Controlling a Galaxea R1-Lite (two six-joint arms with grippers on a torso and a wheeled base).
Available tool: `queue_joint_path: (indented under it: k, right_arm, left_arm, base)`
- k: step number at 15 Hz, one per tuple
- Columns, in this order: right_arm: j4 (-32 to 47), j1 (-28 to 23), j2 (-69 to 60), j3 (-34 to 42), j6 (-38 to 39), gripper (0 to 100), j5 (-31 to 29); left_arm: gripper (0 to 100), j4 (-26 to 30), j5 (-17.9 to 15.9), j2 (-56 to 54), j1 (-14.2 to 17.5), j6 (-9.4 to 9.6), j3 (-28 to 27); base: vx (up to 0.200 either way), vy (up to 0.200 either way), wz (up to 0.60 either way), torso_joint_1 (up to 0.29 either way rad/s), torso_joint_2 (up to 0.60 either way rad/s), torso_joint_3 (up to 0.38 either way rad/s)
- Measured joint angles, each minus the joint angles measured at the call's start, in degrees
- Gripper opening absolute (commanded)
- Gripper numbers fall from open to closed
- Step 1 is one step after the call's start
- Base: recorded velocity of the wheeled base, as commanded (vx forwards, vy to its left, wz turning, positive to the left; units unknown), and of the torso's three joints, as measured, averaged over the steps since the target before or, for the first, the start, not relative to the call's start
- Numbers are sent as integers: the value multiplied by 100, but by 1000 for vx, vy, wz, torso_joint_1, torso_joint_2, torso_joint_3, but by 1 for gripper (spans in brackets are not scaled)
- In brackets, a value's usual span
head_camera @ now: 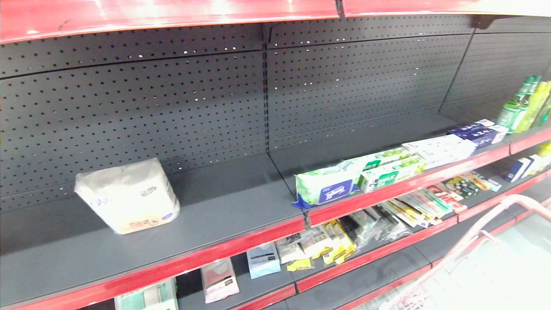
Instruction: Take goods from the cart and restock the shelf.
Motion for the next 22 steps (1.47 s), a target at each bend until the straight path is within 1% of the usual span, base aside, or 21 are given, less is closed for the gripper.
queue_joint_path:
  k: [12,22]
  right_arm:
    - [2,5,0,0,0,100,0]
    - [2,5,0,0,-18,100,0]
  left_arm:
    - [100,-2,-7,0,0,2,-2]
    - [100,-2,0,0,0,-2,0]
  base:
    - [0,0,-600,3,4,2]
    - [0,0,0,0,0,0]
